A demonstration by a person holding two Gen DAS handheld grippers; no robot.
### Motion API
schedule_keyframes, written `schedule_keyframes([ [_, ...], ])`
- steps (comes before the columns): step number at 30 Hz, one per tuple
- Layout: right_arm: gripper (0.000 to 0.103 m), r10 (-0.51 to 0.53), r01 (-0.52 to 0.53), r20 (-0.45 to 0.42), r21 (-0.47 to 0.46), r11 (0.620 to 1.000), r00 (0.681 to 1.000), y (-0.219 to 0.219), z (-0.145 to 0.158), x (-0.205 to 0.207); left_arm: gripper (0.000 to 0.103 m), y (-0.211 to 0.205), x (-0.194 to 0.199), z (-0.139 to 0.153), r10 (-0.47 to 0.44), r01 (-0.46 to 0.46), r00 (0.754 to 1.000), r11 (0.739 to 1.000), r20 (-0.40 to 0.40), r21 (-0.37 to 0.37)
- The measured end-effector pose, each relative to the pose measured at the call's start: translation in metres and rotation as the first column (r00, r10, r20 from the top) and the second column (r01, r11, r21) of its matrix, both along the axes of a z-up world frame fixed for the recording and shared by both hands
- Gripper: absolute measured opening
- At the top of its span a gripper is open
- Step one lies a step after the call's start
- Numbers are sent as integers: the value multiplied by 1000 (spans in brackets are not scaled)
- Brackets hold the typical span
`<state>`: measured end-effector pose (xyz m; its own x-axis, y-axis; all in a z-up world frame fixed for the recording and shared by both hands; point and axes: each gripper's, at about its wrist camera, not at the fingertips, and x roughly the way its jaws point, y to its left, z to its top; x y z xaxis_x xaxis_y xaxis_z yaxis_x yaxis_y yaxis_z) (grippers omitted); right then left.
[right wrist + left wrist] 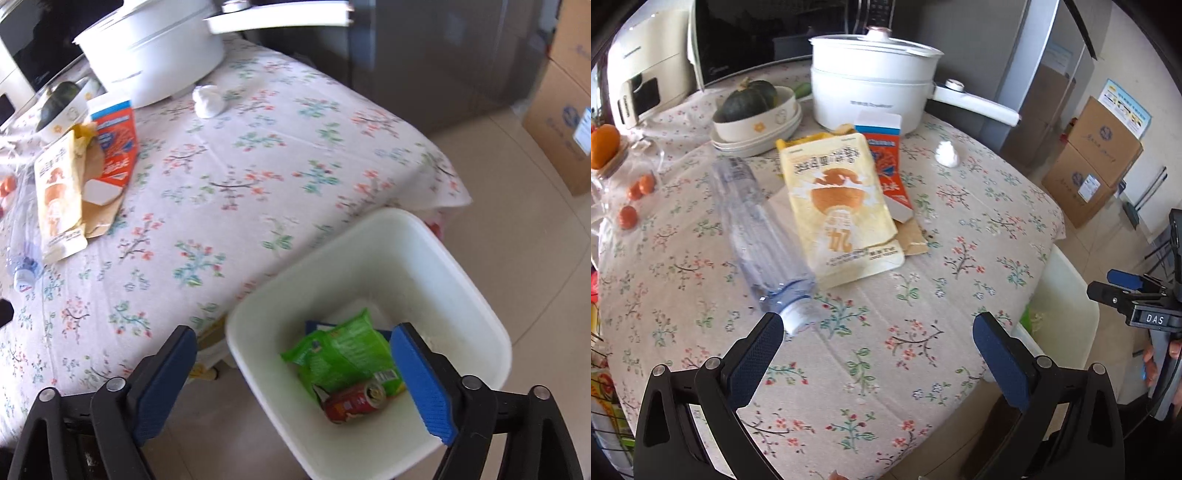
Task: Collect trash
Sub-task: 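Move both open tools back over the table, then grasp the clear plastic bottle with the left tool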
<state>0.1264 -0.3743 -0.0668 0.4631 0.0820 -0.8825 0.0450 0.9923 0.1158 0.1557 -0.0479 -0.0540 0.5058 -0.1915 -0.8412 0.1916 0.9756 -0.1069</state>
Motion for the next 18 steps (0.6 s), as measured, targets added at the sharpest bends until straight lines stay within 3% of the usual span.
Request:
schedule_keyframes([
  [4,103,51,-51,26,-31,998,998,31,4,11,103,30,7,0,81,-81,997,996,-8,34],
  [9,103,119,-114,74,-76,991,990,69,10,22,103,68,16,-1,171,-170,985,985,-28,24],
  [18,103,200,-195,42,-104,975,979,119,9,51,103,126,37,-2,296,-297,953,955,-67,-10],
])
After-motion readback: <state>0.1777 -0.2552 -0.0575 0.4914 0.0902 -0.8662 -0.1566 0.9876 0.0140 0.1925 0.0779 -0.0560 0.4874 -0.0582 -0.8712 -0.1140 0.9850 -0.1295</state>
